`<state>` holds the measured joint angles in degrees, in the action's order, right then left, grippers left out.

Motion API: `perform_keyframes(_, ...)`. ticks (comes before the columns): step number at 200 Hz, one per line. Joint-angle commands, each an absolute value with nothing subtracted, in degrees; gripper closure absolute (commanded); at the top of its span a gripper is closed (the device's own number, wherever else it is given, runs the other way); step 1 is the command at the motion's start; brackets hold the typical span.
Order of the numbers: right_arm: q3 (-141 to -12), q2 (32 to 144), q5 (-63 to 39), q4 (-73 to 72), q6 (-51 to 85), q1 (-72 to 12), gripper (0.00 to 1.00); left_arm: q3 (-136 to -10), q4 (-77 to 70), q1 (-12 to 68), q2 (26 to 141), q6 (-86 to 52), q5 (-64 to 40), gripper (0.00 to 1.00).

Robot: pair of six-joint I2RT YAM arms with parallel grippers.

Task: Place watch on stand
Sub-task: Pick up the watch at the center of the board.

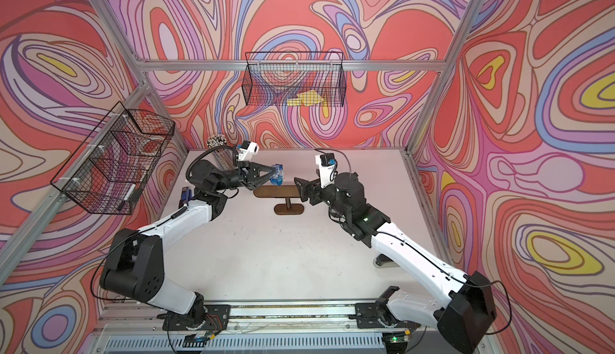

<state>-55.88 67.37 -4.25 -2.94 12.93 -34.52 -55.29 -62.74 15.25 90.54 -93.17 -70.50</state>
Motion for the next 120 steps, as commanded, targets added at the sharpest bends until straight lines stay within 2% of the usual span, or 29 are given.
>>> perform_keyframes(1,-56.96,67.56,-13.71,-3.49,12.91,-32.93,0.16,-55.27,-75.94,15.03,90.88,-101.34,-72.10,1.00)
perform_keyframes(38,-59.88,71.60,-20.80,-1.78,12.38,-31.03,0.23,-55.55,-75.93,15.03,90.96,-102.21,-73.04,1.00)
perform_keyframes(120,-64.08,78.79,-26.61,-7.10,14.70,-30.85,0.35,-53.92,-75.94,15.01,90.18,-102.03,-72.86,1.00)
